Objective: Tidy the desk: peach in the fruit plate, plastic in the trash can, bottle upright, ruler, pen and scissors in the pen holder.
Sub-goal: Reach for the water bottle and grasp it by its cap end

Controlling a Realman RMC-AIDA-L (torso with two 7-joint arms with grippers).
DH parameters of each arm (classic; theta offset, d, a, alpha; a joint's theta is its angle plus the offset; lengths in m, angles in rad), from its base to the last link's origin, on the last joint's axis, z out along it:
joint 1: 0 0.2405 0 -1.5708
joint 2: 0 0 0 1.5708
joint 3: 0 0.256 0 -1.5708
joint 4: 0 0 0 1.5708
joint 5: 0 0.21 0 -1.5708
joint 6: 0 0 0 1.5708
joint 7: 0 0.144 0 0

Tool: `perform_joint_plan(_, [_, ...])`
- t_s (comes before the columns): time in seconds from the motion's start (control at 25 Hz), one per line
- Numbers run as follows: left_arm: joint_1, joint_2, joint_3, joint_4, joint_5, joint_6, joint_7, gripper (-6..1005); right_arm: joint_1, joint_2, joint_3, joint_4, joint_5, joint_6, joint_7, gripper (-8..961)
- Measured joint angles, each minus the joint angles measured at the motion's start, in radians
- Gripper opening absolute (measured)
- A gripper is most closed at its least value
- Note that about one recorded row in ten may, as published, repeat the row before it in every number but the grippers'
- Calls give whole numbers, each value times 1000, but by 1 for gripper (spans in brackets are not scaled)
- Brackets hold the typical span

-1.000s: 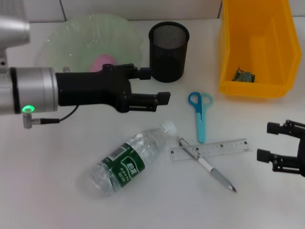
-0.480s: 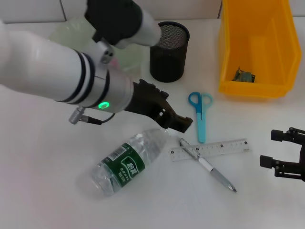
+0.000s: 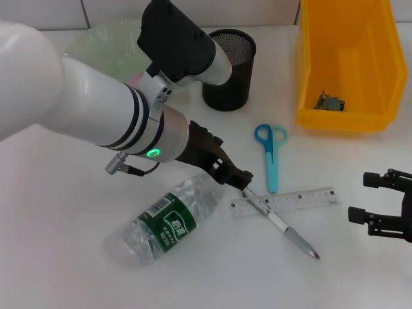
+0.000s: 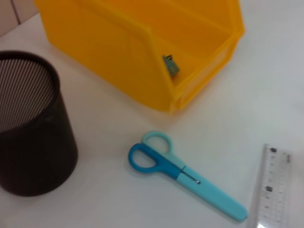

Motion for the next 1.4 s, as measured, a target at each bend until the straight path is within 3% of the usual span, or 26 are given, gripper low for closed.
perform_joint_plan(0.48, [-37,0,12,-132,-2,-54,5,859,32,0,0,18,-34,19,11,812])
perform_joint_plan(0.76, [-71,0,19,-196,-7,-84,5,810,45,0,0,21,-47,28,12,812])
perform_joint_plan(1.4, [-81,0,20,-217,-8,-91,5,698,59,0,1,22,-47,31,17,810])
